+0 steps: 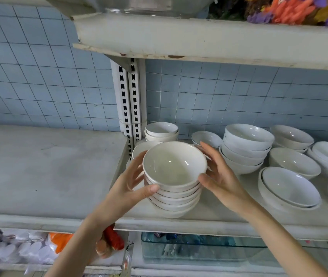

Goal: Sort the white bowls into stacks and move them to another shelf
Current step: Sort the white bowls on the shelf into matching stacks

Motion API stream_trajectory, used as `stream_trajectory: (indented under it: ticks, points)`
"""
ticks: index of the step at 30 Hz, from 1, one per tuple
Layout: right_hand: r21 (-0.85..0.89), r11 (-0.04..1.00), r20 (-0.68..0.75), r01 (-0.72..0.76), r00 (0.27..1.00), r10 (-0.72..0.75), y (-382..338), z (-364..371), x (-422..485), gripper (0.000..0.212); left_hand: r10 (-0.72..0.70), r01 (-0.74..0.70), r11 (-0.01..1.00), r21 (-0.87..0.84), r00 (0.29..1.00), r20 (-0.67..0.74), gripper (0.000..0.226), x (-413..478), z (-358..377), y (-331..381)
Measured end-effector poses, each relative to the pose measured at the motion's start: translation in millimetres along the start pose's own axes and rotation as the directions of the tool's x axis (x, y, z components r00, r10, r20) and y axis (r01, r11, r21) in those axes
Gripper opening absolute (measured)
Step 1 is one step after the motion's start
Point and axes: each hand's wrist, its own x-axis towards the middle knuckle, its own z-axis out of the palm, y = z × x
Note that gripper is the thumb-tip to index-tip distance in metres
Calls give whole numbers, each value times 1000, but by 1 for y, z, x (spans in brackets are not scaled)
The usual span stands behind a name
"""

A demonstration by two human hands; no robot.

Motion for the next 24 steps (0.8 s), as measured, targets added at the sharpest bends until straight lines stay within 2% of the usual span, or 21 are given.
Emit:
stream_trajectory:
  ticks: [3, 8, 11, 15, 17, 20, 22, 24]
  points:
    - [1, 1000, -64, -25, 998, 25, -1, -10, 11, 88, -32, 32, 999, -1, 998, -58, 105, 3, -11, 5]
    - [30, 999, -156, -34, 987, 38, 7, -26, 46, 65, -65, 78, 994, 82, 987, -145, 75, 36, -34, 10]
    - [18, 998, -145, -62, 987, 64, 15, -28, 74, 56, -113, 140, 980, 141, 976, -186, 54, 71, -42, -1]
    - [-129, 984, -80, -125, 990, 115, 35, -21, 118, 46, -199, 244, 935, 258, 961, -190, 51, 119, -47, -25]
    - [-239, 960, -68, -149, 988, 136, 45, -18, 138, 48, -230, 271, 905, 328, 960, -159, 50, 138, -47, -35]
    - [-352, 919, -31, -179, 983, 180, 56, -16, 161, 65, -259, 294, 864, 410, 956, -138, 57, 161, -44, -44]
    - [-411, 889, 21, -203, 973, 231, 55, -14, 171, 78, -281, 312, 852, 420, 950, -134, 61, 173, -44, -50]
    - [-432, 875, 59, -217, 962, 268, 56, -14, 178, 78, -294, 320, 853, 413, 947, -127, 68, 180, -44, -53]
